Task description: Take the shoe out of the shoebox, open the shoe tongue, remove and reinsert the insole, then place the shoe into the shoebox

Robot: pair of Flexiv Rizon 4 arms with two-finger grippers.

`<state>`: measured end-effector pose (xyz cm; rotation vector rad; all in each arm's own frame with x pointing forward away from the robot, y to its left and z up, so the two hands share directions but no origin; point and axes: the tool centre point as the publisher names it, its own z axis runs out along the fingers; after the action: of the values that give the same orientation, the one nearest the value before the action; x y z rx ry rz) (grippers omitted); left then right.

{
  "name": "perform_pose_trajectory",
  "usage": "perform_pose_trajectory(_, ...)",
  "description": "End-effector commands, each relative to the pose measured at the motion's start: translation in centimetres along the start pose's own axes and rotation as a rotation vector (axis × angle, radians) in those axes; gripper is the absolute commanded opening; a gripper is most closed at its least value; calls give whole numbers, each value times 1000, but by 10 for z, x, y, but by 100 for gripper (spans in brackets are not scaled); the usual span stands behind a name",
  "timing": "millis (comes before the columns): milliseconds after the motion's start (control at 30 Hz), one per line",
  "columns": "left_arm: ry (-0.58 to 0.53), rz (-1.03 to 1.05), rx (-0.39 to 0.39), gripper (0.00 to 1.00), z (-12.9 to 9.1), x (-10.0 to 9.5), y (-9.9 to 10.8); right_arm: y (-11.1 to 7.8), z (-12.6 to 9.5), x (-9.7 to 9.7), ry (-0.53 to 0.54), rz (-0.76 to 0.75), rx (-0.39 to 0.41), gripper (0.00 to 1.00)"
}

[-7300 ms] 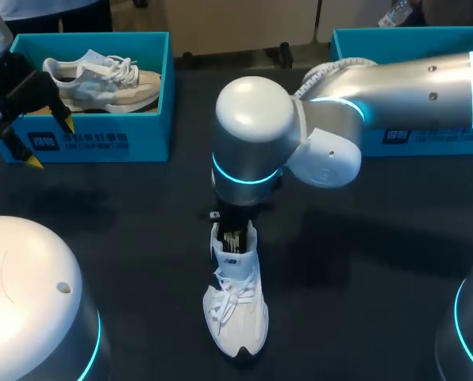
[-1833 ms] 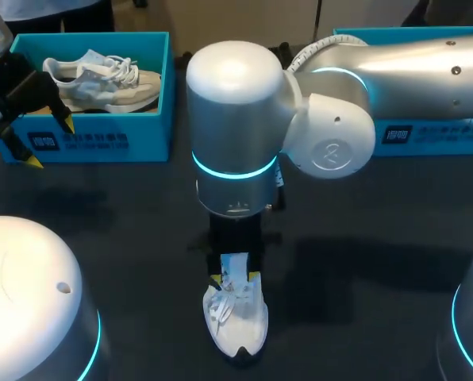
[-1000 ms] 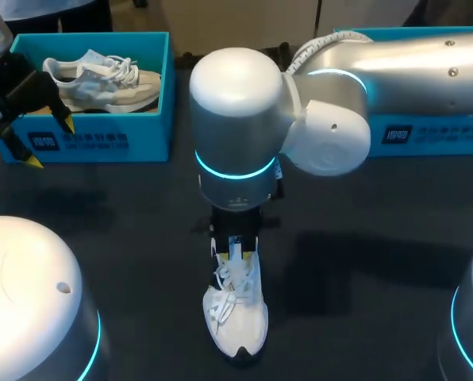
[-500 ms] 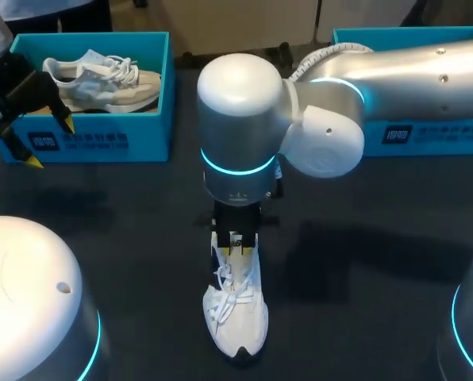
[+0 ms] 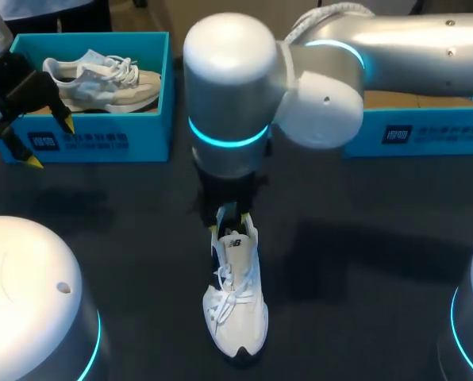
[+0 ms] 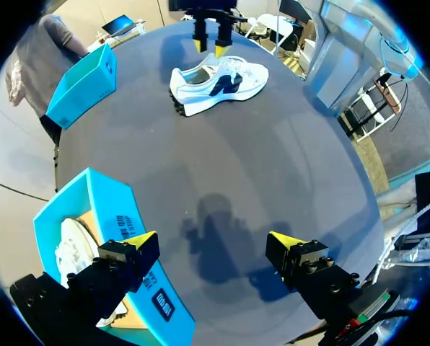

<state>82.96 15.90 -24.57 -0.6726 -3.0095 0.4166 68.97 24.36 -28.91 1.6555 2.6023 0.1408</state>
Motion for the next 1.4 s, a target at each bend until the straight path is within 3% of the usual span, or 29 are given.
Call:
perform_pose_trajectory(33, 2, 1, -4, 100, 0, 0, 0, 6, 1, -19, 270, -761, 13, 100)
perform_pose_trajectory(367, 2, 1, -4, 100, 0, 0, 0, 6, 1, -19, 270, -761, 13, 100)
perform_pose_trajectory(533, 2, 1, -4, 100, 0, 0, 0, 30, 8, -10, 124, -994, 141, 100)
perform_pose_trajectory(800, 2, 1, -4, 100, 0, 0, 0, 48, 21, -22, 50, -1125, 157, 100)
perform_pose_trajectory(1000, 2, 1, -4, 100, 0, 0, 0, 51, 31, -26, 24, -1192, 138, 100)
perform_pose_trajectory(1400, 2, 1, -4, 100, 0, 0, 0, 61, 51, -34, -34, -1227, 127, 100)
